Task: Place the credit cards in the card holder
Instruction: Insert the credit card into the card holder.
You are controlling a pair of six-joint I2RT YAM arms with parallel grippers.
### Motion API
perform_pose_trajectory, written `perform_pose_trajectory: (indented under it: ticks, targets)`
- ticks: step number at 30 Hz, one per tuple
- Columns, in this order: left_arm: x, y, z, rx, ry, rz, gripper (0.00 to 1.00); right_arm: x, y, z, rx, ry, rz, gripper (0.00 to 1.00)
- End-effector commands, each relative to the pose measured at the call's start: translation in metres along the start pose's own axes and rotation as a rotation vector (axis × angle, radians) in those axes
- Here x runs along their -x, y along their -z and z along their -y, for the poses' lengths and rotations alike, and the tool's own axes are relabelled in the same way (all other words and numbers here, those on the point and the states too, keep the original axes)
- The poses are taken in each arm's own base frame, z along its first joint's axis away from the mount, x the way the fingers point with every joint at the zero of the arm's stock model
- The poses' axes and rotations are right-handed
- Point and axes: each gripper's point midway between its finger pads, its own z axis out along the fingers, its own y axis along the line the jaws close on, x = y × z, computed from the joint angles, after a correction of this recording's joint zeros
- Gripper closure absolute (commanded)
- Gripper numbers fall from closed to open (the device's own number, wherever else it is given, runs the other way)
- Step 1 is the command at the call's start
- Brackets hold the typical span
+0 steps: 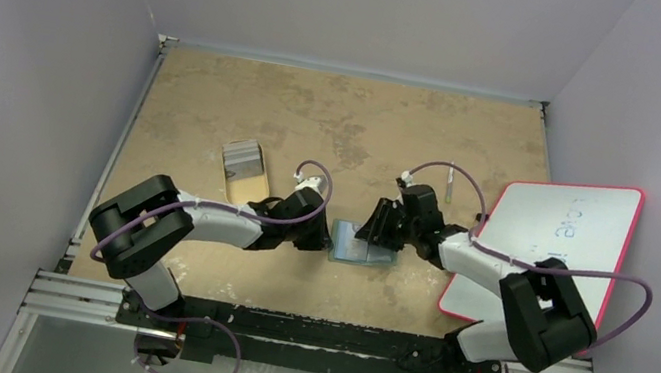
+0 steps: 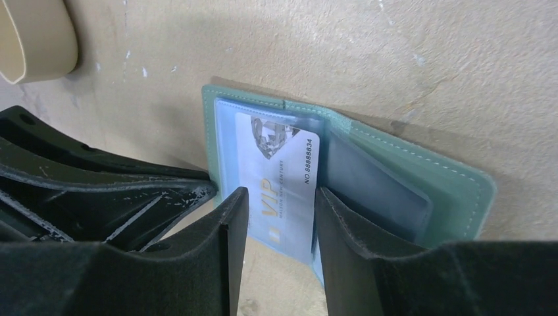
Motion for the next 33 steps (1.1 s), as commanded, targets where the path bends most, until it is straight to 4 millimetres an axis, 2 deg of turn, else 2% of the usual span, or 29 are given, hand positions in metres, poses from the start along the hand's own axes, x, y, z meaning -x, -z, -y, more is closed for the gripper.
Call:
perform_pose_trajectory:
  ticks: [1,11,15,17,21,25,28,33]
  targets:
    - [0.001,0.001,-0.007,0.049,-0.012,0.005,0.9,0.0,0.002,-0.021,0.105,-0.025,0.014,0.57]
    - [0.005,0.008,-0.008,0.069,-0.033,0.015,0.9,-0.012,-0.005,-0.039,0.169,-0.047,-0.008,0.68]
    - [0.014,0.02,-0.02,0.134,-0.052,0.055,0.9,-0.013,-0.004,-0.039,0.16,-0.051,-0.016,0.69]
    - [0.021,0.028,-0.02,0.137,-0.043,0.081,0.88,-0.013,-0.001,-0.036,0.142,-0.043,-0.014,0.68]
    - [0.032,0.044,-0.006,0.084,-0.008,0.128,0.79,-0.014,0.014,-0.033,0.102,-0.021,-0.017,0.66]
    - [0.045,0.055,0.025,-0.062,0.042,0.18,0.71,-0.002,0.024,-0.025,0.038,0.014,0.035,0.67]
    - [0.052,0.057,0.04,-0.141,0.067,0.209,0.69,0.0,0.021,-0.025,0.039,0.03,0.04,0.76]
    - [0.051,0.044,0.041,-0.139,0.072,0.2,0.65,0.001,0.007,-0.023,0.039,0.04,0.029,0.83]
